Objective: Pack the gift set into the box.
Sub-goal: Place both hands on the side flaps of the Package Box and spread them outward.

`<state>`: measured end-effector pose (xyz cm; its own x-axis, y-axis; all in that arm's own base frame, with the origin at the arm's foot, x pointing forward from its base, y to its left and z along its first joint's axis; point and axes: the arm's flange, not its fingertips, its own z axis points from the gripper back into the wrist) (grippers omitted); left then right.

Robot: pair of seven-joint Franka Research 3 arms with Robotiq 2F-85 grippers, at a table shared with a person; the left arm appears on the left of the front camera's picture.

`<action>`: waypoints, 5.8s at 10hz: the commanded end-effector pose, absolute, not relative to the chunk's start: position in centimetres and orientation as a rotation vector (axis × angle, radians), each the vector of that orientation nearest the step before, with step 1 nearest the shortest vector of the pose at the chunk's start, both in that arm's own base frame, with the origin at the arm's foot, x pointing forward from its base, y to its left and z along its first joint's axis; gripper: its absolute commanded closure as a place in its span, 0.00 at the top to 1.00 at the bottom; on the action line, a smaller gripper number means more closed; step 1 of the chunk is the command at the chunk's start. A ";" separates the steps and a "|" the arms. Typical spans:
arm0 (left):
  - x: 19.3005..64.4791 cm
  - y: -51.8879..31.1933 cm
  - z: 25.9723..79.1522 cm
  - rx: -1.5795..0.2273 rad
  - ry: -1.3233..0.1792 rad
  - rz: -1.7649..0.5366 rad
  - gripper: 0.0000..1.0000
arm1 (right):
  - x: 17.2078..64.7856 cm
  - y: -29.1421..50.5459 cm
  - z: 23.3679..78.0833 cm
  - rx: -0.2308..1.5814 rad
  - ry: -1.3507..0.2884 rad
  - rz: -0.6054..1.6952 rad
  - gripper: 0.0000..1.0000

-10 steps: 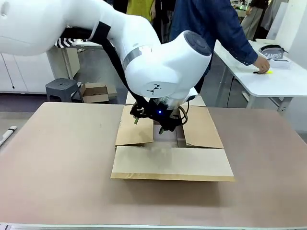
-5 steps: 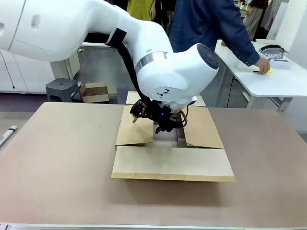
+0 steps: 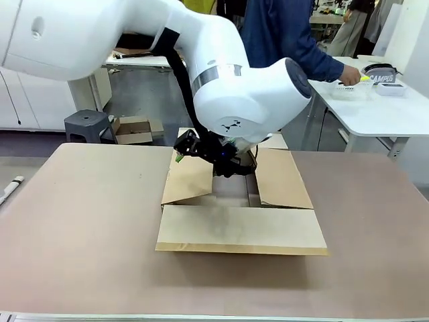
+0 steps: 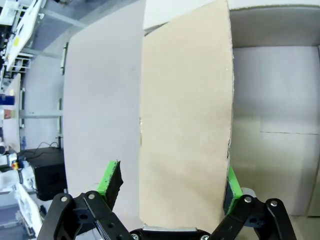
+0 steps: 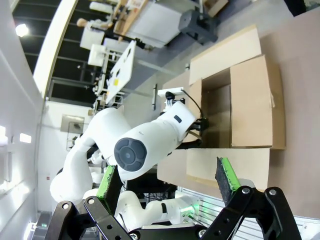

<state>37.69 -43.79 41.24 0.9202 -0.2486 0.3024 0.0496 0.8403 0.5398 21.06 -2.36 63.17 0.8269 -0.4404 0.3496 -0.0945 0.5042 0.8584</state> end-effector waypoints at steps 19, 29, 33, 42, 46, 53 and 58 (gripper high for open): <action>44.6 -18.3 46.2 -0.180 -0.013 -0.193 1.00 | 21.4 -2.1 63.4 1.054 -0.600 -0.200 1.00; 45.2 -15.5 44.9 -0.310 0.003 -0.180 1.00 | 28.5 5.9 63.8 0.861 -0.445 -0.021 1.00; 45.2 -15.5 44.9 -0.310 0.003 -0.180 1.00 | 35.9 22.0 59.6 0.271 -0.365 0.110 1.00; 45.2 -15.5 44.9 -0.310 0.003 -0.180 1.00 | 39.9 33.2 52.0 -0.338 -0.158 0.133 1.00; 45.2 -15.5 44.9 -0.310 0.003 -0.180 1.00 | 42.9 37.4 45.5 -0.521 -0.004 0.027 1.00; 45.2 -15.5 44.9 -0.310 0.003 -0.180 1.00 | 44.5 35.0 37.5 -0.529 -0.091 0.005 1.00; 45.2 -15.5 44.9 -0.310 0.003 -0.180 1.00 | 44.6 33.2 39.0 -0.647 -0.150 0.108 1.00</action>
